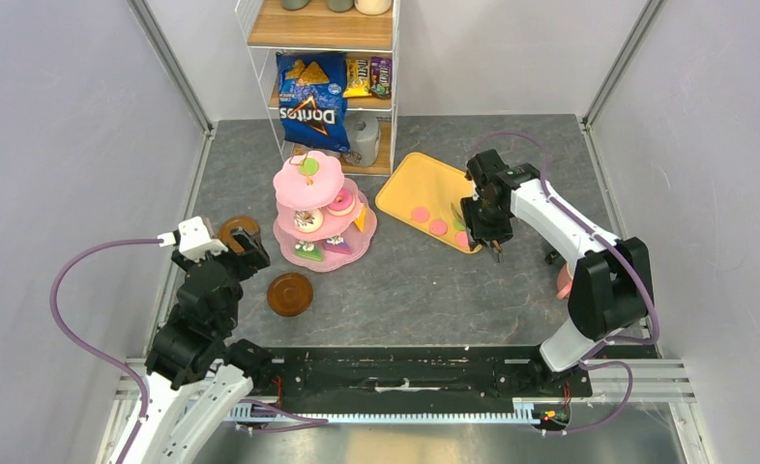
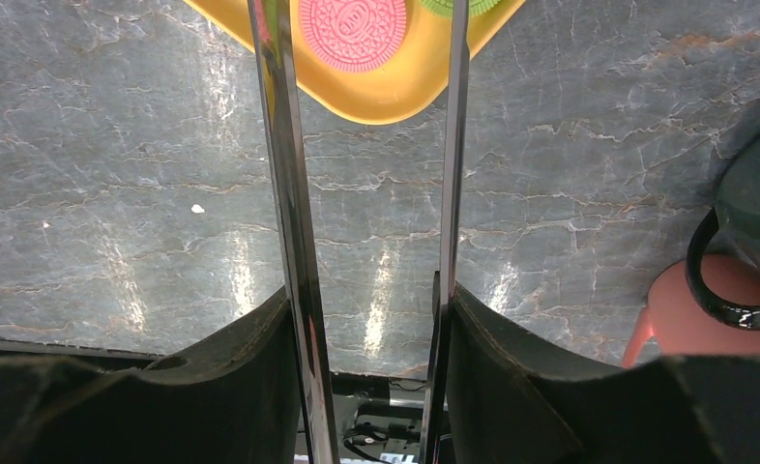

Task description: Serve the afternoon tea

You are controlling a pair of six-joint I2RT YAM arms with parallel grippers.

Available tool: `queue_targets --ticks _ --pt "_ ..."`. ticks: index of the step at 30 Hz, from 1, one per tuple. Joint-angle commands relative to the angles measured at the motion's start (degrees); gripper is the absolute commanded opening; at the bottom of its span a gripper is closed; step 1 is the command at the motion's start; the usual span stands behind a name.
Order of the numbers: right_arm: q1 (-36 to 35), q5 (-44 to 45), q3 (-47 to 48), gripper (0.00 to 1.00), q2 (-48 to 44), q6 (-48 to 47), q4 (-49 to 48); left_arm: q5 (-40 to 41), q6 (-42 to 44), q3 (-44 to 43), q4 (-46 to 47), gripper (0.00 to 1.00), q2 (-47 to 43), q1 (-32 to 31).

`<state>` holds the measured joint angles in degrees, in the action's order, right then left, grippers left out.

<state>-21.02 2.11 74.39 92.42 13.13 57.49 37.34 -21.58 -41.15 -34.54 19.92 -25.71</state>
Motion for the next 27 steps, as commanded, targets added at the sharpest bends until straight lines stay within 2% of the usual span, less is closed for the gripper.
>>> queue_targets --ticks 1,11,27 --pt "0.29 -0.8 -0.36 0.55 0.65 -0.96 -1.62 0.13 -1.33 0.2 1.76 0.9 0.35 0.34" --pt "0.3 0.01 -1.65 0.55 1.05 -0.95 -0.81 0.1 -1.33 0.12 1.76 0.9 0.23 0.4" --pt "0.06 -4.56 -1.53 0.54 2.26 -1.36 -0.19 0.09 -1.35 0.19 1.76 0.9 0.34 0.33"
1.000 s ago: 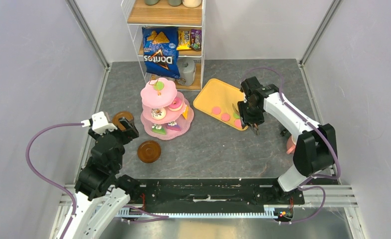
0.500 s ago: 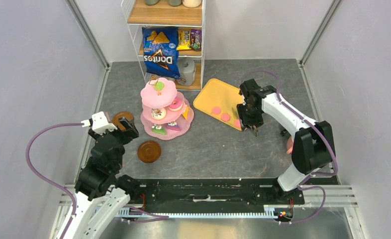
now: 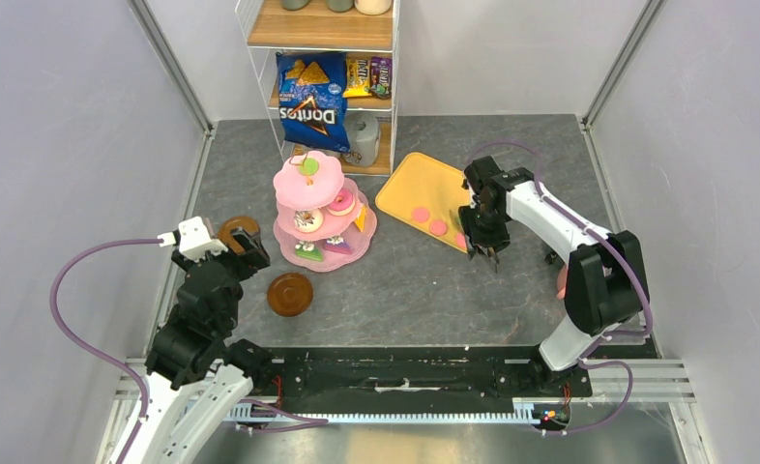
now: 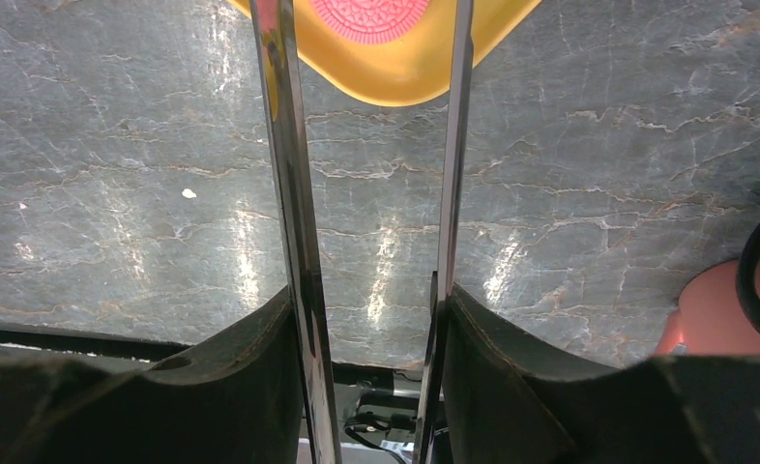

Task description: Serve the afternoon tea

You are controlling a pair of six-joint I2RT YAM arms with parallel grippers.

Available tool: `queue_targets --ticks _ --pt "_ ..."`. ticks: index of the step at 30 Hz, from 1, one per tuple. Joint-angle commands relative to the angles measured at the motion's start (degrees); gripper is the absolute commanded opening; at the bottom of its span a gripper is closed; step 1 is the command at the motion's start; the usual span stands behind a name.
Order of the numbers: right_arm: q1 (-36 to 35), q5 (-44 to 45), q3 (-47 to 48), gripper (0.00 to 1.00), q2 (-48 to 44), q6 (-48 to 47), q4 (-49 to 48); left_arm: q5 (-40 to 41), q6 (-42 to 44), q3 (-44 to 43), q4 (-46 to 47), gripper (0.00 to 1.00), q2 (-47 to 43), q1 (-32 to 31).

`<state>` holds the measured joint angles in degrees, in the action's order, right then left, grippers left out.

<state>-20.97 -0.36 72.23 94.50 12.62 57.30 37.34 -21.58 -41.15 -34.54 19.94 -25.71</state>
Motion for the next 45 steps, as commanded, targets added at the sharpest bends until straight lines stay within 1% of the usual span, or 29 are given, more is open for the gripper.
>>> queue_targets --ticks 1,14,22,29,36,45 --pt "-0.08 -2.09 0.81 0.54 0.25 -0.93 0.0 0.06 -1.35 0.19 1.76 0.9 0.33 0.4" --pt "-1.31 -0.56 5.29 0.5 3.85 -0.28 -0.12 0.05 -1.22 0.17 1.85 0.9 0.55 0.4" --pt "-1.79 0.01 3.64 0.56 2.37 -0.29 0.86 0.0 -1.27 0.19 1.85 0.9 0.48 0.39" --pt "-2.18 1.23 3.54 0.56 2.88 -0.37 0.93 0.0 -1.27 0.22 1.85 0.9 0.37 0.4" --pt "-3.68 4.8 3.82 0.56 4.09 -0.42 2.37 -0.04 -1.27 0.2 1.85 0.9 0.27 0.37" --pt "-3.99 4.96 4.31 0.55 5.42 -1.11 2.61 0.05 -1.33 0.12 1.76 0.9 0.25 0.36"
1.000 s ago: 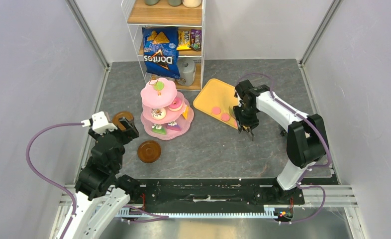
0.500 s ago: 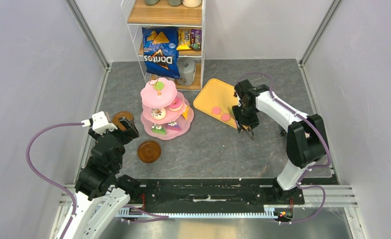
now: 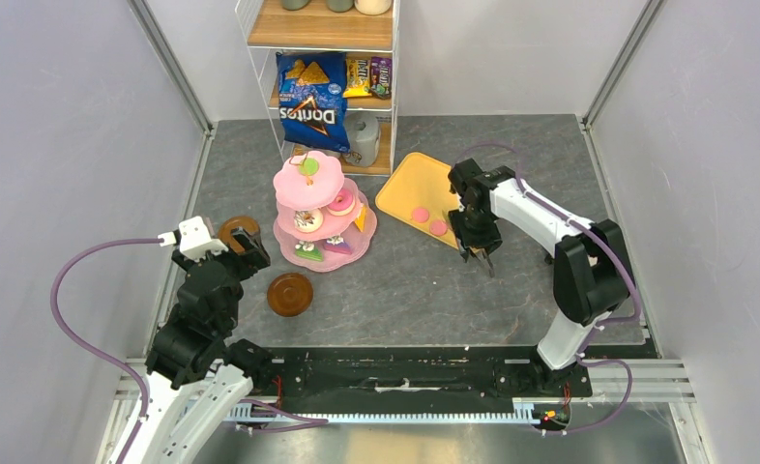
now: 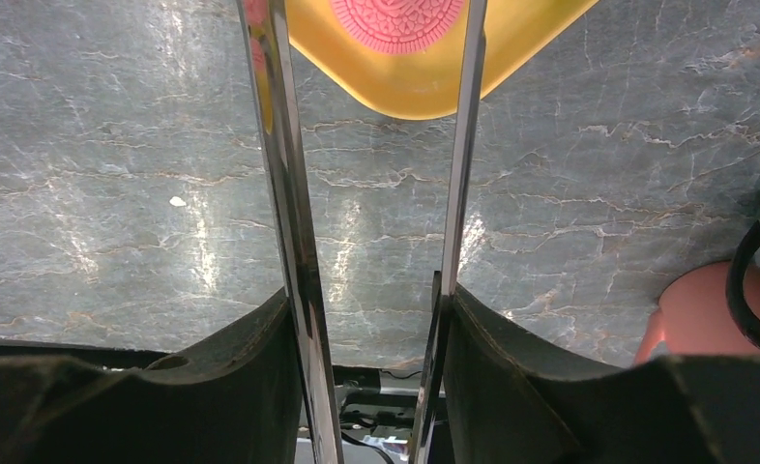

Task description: Serve the afternoon tea

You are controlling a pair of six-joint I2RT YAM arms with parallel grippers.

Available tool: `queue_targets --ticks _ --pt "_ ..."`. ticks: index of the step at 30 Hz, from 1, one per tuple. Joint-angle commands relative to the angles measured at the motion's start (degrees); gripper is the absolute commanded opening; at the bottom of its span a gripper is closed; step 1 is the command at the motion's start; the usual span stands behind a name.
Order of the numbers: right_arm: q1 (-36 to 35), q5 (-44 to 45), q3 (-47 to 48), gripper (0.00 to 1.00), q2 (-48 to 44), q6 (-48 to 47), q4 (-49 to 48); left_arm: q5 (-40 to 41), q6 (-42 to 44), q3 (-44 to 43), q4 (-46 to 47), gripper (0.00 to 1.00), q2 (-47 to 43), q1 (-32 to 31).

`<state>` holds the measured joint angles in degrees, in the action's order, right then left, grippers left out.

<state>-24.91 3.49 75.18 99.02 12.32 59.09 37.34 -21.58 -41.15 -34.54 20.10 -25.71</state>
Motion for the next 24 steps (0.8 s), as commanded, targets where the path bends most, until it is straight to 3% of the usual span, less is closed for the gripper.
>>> queue_targets --ticks 1,13,24 --pt "-0.05 1.19 1.44 0.54 1.06 -0.88 0.8 0.08 -1.32 0.19 1.76 0.9 0.05 0.36" --pt "-0.82 6.2 3.62 0.47 -4.3 -0.61 1.65 0.1 -1.36 0.19 1.76 0.9 -0.06 0.39" --pt "-8.23 9.93 13.81 0.47 -9.25 0.34 6.78 0.27 -1.33 0.16 1.67 0.9 -0.1 0.34"
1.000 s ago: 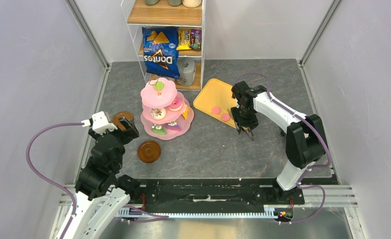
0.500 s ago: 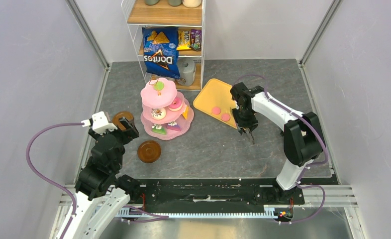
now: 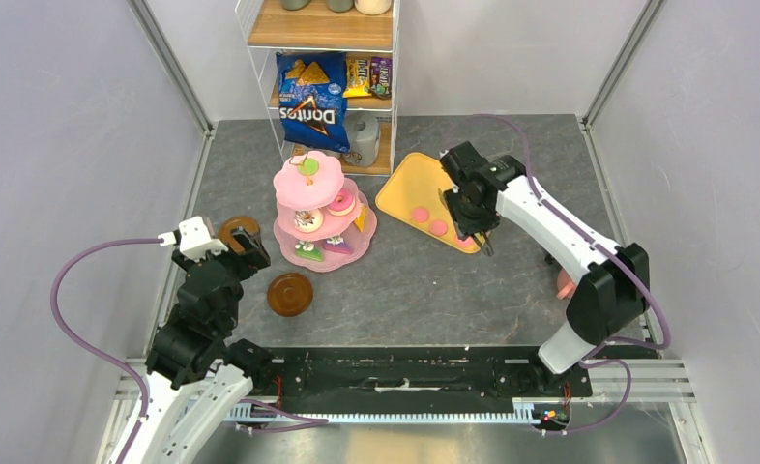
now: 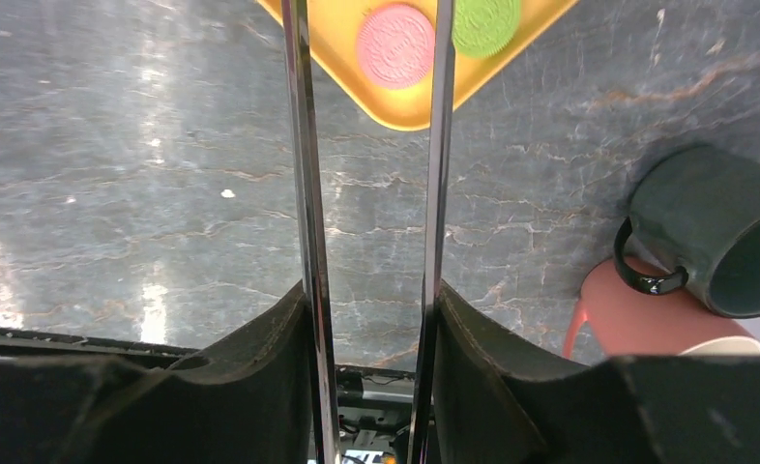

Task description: Serve the afternoon tea

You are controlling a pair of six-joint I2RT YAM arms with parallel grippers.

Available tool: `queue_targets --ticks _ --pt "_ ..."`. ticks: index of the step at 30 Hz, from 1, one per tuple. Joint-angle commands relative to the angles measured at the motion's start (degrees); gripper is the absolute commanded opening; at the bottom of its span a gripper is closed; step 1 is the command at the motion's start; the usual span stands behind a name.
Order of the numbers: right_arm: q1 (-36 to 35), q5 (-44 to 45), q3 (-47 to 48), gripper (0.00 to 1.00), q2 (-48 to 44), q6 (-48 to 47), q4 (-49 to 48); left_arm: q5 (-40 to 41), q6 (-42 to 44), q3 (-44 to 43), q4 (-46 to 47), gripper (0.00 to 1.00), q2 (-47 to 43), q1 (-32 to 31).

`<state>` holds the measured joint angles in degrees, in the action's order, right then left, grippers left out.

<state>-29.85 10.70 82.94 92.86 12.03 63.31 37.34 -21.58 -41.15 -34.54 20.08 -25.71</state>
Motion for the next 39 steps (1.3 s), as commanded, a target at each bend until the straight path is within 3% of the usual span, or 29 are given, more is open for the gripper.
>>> queue_targets --ticks 1,14,25,39 --pt "-4.28 2.99 7.3 0.47 -3.15 0.86 3.2 0.27 -1.43 0.18 1.68 0.9 -0.04 0.37" --pt "-17.05 2.95 26.09 0.47 -0.5 1.43 5.85 0.27 -1.44 0.12 1.68 0.9 -0.11 0.37" --pt "-24.73 0.71 40.23 0.48 9.33 -1.24 5.85 0.28 -1.43 0.18 1.76 0.9 -0.17 0.35" --pt "-26.93 0.21 44.42 0.51 16.98 -2.52 5.06 0.23 -1.44 0.17 1.7 0.9 -0.56 0.38"
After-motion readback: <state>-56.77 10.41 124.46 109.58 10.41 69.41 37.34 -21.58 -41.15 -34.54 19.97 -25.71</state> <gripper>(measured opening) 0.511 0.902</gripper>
